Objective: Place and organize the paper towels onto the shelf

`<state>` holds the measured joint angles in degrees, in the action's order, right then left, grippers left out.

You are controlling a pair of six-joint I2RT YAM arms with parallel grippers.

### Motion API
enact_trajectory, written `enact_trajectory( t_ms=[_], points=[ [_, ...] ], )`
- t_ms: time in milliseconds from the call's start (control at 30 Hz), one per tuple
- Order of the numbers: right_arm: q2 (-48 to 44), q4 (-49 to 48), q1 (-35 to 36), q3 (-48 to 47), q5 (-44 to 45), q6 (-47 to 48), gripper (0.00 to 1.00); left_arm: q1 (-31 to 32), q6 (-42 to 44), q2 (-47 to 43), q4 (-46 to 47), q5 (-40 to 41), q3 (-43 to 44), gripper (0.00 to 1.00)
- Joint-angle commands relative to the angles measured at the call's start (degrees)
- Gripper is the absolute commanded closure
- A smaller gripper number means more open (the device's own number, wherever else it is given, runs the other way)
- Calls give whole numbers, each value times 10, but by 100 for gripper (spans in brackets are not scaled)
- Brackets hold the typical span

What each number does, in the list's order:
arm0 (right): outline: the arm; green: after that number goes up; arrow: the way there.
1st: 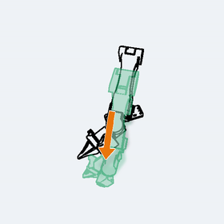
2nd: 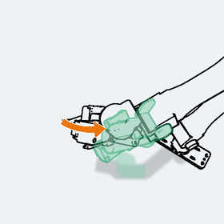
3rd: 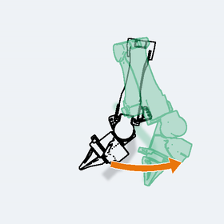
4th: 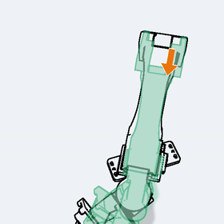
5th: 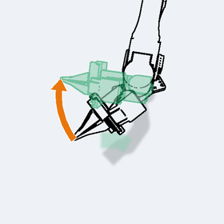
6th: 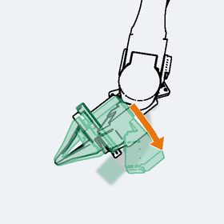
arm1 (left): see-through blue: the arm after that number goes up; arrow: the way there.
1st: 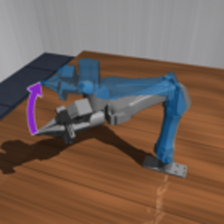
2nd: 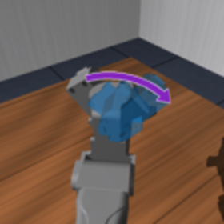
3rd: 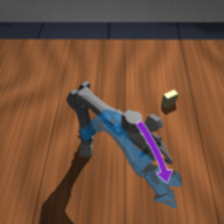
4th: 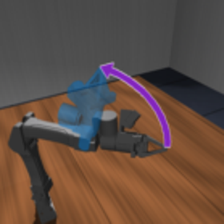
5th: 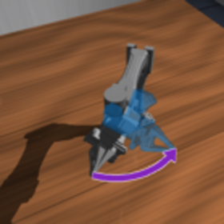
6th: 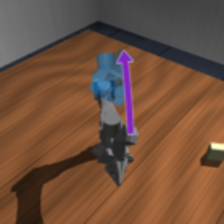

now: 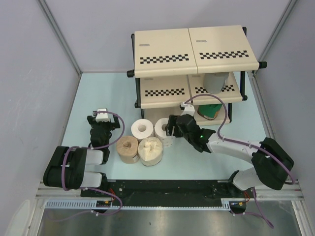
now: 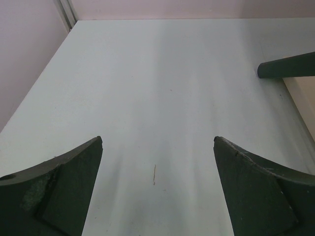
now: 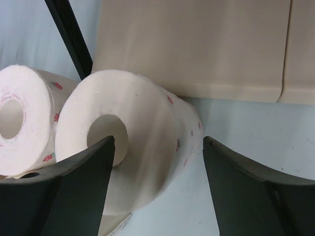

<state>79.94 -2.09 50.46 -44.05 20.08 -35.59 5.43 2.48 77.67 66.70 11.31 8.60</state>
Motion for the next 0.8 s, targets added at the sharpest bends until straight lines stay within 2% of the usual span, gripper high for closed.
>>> enact_trajectory(
  t_ms=[0,167,300,333,500,633,767],
  points=[
    [34,-25,-4,-27,-9,-1,27,-2,-4,-9,21,-11,7,0],
    [46,-22,-5,-36,-33,4,38,-2,-4,-9,21,-12,7,0],
    [29,0,-3,-36,-22,5,56,-3,-4,-8,21,-12,7,0],
    [12,19,1,-36,-4,6,57,-2,-3,-9,21,-12,7,0],
    [-81,105,17,-36,43,25,57,-2,-4,-9,21,-12,7,0],
    [-228,186,19,-48,66,26,57,-2,-4,-8,21,-12,7,0],
    [-310,250,18,-124,89,64,57,-3,-4,-9,22,-12,7,0]
  ],
)
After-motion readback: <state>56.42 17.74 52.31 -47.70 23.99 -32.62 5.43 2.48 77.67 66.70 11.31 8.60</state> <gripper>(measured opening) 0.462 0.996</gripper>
